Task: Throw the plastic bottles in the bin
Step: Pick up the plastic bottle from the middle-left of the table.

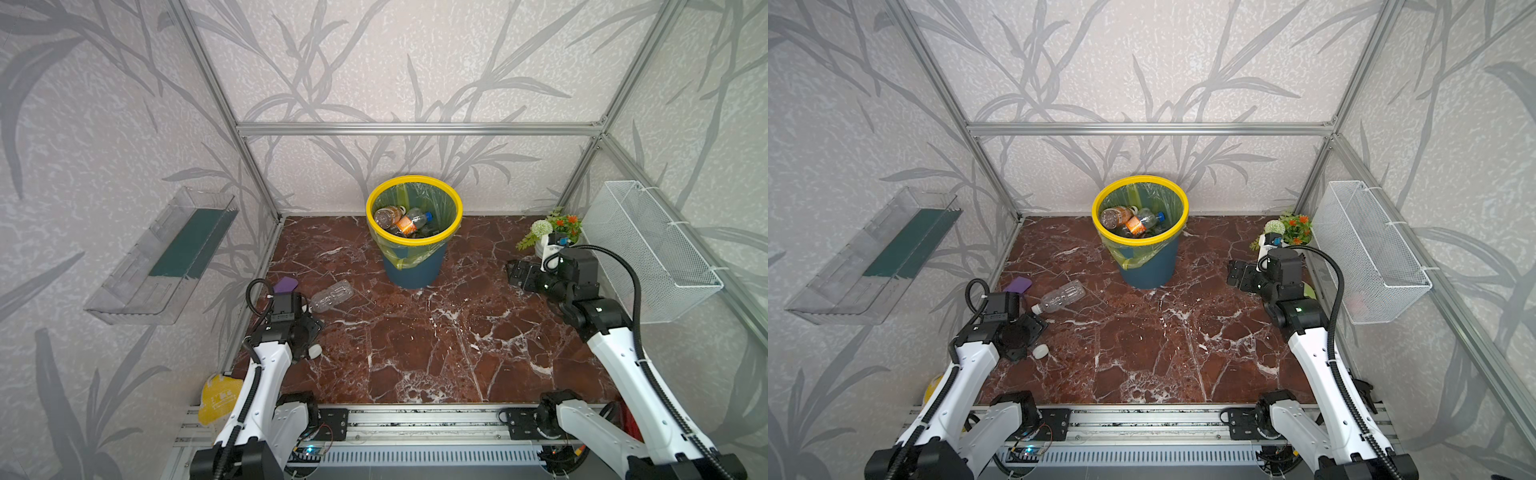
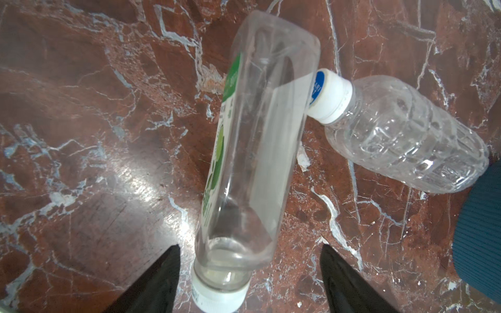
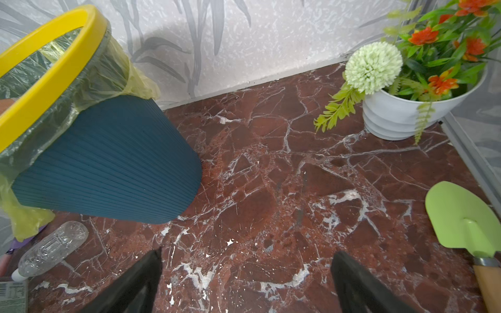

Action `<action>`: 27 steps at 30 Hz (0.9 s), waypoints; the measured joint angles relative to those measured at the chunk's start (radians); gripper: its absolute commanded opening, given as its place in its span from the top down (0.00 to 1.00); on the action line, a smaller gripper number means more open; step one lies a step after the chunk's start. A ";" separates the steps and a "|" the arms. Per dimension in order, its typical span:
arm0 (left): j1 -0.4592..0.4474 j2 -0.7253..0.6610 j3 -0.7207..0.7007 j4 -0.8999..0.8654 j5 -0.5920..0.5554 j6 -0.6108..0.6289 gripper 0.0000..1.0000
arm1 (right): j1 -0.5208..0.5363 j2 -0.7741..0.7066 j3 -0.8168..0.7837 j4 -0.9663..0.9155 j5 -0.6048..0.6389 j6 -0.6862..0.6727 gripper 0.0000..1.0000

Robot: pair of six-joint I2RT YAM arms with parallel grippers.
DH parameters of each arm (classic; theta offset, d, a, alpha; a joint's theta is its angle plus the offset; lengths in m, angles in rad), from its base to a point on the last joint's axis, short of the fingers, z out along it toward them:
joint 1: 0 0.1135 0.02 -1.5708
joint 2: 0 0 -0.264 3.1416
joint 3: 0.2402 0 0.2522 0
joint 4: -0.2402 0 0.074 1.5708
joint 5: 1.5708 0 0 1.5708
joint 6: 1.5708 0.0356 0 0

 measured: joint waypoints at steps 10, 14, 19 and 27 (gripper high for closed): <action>0.032 0.118 0.005 0.079 -0.002 0.063 0.36 | -0.016 0.002 -0.069 0.043 -0.010 0.026 0.05; 0.035 0.122 0.005 0.101 0.000 0.079 0.43 | -0.033 0.008 -0.166 0.042 -0.012 0.042 0.06; 0.035 0.117 0.005 0.124 0.003 0.089 0.52 | -0.038 0.027 -0.240 0.043 -0.012 0.048 0.06; 0.035 0.080 0.005 0.121 0.017 0.096 0.61 | -0.038 0.060 -0.264 0.074 -0.024 0.052 0.08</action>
